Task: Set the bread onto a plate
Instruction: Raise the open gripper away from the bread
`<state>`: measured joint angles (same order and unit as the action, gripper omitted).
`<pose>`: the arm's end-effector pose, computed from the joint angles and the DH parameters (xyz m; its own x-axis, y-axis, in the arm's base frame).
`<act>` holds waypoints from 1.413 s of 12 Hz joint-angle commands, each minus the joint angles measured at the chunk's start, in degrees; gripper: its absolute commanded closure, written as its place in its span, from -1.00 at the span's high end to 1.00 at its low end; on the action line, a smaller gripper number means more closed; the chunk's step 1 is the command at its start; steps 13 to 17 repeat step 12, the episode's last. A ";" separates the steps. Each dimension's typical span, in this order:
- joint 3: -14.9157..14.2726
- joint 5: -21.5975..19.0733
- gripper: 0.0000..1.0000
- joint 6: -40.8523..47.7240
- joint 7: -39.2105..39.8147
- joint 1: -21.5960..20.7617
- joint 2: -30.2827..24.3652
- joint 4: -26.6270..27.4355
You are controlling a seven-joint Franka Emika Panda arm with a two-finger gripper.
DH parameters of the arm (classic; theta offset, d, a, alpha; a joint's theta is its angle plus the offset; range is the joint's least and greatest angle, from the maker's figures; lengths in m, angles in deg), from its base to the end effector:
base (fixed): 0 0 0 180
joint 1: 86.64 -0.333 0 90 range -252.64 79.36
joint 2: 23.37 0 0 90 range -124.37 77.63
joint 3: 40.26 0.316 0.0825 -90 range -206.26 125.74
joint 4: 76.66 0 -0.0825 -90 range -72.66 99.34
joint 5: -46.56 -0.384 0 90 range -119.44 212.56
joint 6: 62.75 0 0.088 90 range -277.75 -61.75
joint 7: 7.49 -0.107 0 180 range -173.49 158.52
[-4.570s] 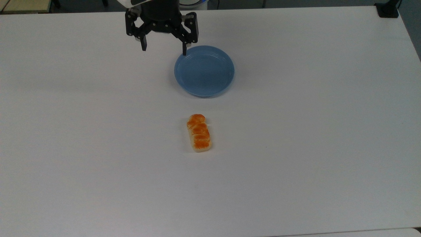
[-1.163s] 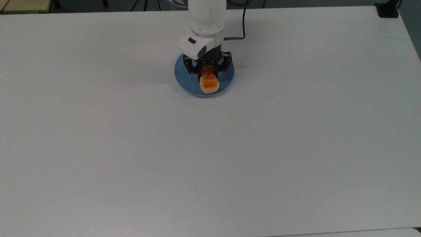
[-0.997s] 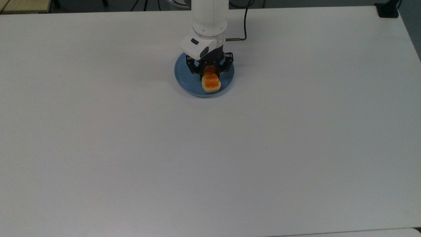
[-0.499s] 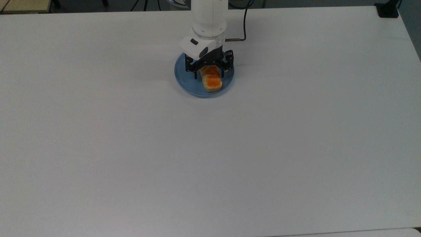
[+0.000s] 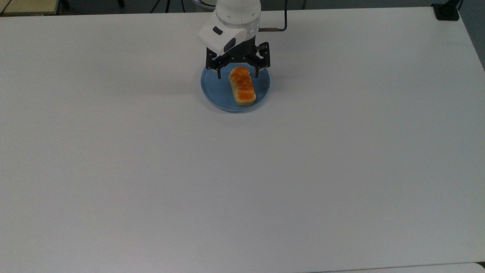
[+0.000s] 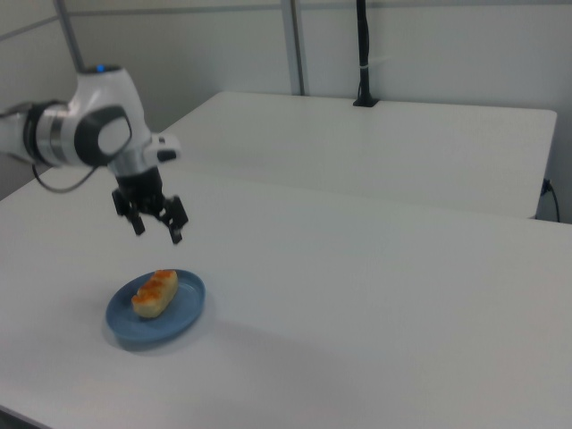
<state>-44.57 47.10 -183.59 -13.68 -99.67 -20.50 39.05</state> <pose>0.5605 0.0859 0.4299 0.9980 0.0491 0.0406 0.0488 -0.9988 0.0077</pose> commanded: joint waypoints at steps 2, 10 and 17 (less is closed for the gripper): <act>-0.35 4.98 1.00 17.08 -0.13 1.17 0.21 -16.36; -0.70 4.65 1.00 27.85 0.04 5.11 -1.46 -23.25; -0.61 4.56 1.00 27.85 1.35 6.17 -1.46 -23.86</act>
